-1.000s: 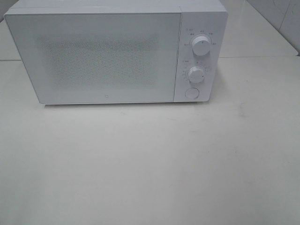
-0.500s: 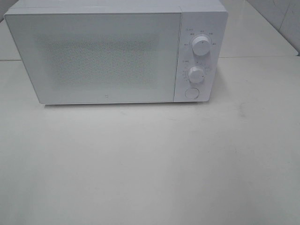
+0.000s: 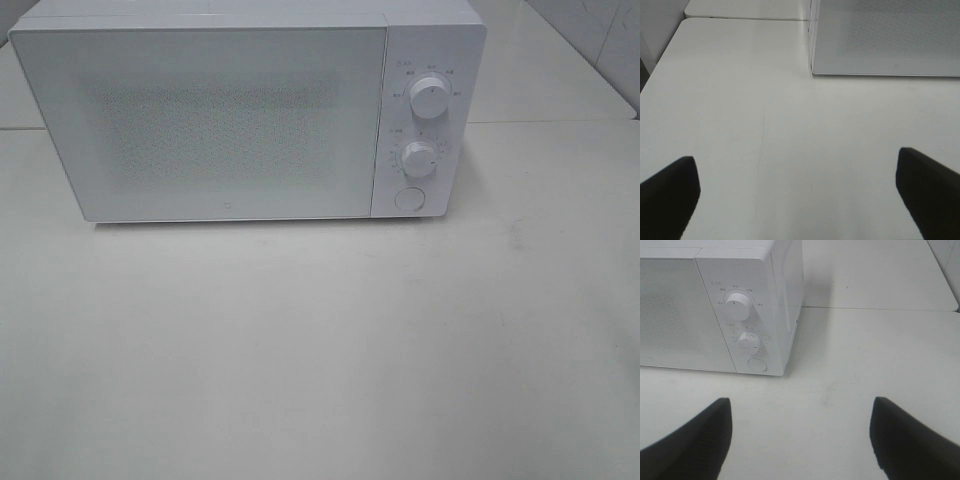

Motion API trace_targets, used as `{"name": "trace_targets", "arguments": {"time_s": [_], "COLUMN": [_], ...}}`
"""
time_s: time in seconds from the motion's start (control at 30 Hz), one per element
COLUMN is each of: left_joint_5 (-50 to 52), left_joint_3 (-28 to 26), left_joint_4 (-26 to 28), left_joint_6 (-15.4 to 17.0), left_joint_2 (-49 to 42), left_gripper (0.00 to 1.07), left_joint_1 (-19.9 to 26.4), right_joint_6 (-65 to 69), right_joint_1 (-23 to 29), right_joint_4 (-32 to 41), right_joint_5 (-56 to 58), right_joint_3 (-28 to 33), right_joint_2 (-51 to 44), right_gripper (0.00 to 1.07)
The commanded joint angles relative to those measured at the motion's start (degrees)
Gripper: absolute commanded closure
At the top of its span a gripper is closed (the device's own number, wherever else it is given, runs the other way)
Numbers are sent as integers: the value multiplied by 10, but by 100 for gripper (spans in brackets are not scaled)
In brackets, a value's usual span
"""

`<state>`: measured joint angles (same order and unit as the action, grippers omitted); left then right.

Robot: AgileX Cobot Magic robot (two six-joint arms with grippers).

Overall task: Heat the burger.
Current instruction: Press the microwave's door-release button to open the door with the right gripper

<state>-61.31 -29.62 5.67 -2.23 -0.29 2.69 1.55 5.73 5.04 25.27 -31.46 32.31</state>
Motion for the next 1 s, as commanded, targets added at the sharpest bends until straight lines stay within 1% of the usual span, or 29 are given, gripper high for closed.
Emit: {"name": "trace_targets", "arguments": {"time_s": [0.03, 0.07, 0.13, 0.17, 0.2, 0.27, 0.3, 0.33, 0.4, 0.43, 0.5, 0.53, 0.6, 0.63, 0.67, 0.73, 0.77, 0.83, 0.9, 0.93, 1.0], "left_joint_5": [-1, -1, -1, -1, -1, -1, -1, -1, -1, -1, -1, -1, -1, -1, -1, -1, -1, -1, -1, -1, -1], "left_joint_3": [1, 1, 1, 1, 1, 1, 1, 1, 1, 1, 1, 1, 1, 1, 1, 1, 1, 1, 1, 1, 1], "left_joint_4": [2, 2, 2, 2, 2, 2, 2, 2, 2, 2, 2, 2, 2, 2, 2, 2, 2, 2, 2, 2, 2], "left_joint_6": [2, 2, 2, 2, 2, 2, 2, 2, 2, 2, 2, 2, 2, 2, 2, 2, 2, 2, 2, 2, 2], "left_joint_2": [-10, -10, -10, -10, -10, -10, -10, -10, -10, -10, -10, -10, -10, -10, -10, -10, -10, -10, -10, -10, -10], "left_gripper": [7, 7, 7, 7, 7, 7, 7, 7, 7, 7, 7, 7, 7, 7, 7, 7, 7, 7, 7, 7, 7], "left_joint_1": [3, 3, 3, 3, 3, 3, 3, 3, 3, 3, 3, 3, 3, 3, 3, 3, 3, 3, 3, 3, 3], "right_joint_6": [3, 3, 3, 3, 3, 3, 3, 3, 3, 3, 3, 3, 3, 3, 2, 2, 2, 2, -1, -1, -7], "right_joint_1": [-4, -4, -4, -4, -4, -4, -4, -4, -4, -4, -4, -4, -4, -4, -2, -2, -2, -2, -2, -2, -2], "right_joint_4": [2, 2, 2, 2, 2, 2, 2, 2, 2, 2, 2, 2, 2, 2, 2, 2, 2, 2, 2, 2, 6], "right_joint_5": [-63, -63, -122, -122, -165, -184, -235, -235, -307, -307, -366, -366, -435, -435, -476, -496, -531, -545, -590, -590, -614], "right_joint_3": [4, 4, 28, 28, 46, 54, 73, 73, 96, 96, 111, 111, 127, 127, 137, 141, 148, 151, 159, 159, 159], "right_joint_2": [54, 54, 84, 84, 101, 108, 123, 123, 144, 144, 171, 171, 202, 202, 223, 236, 261, 273, 303, 303, 333], "right_gripper": [33, 33, 33, 33, 33, 33, 33, 33, 33, 33, 33, 33, 33, 33, 33, 33, 33, 33, 33, 33, 33]}}
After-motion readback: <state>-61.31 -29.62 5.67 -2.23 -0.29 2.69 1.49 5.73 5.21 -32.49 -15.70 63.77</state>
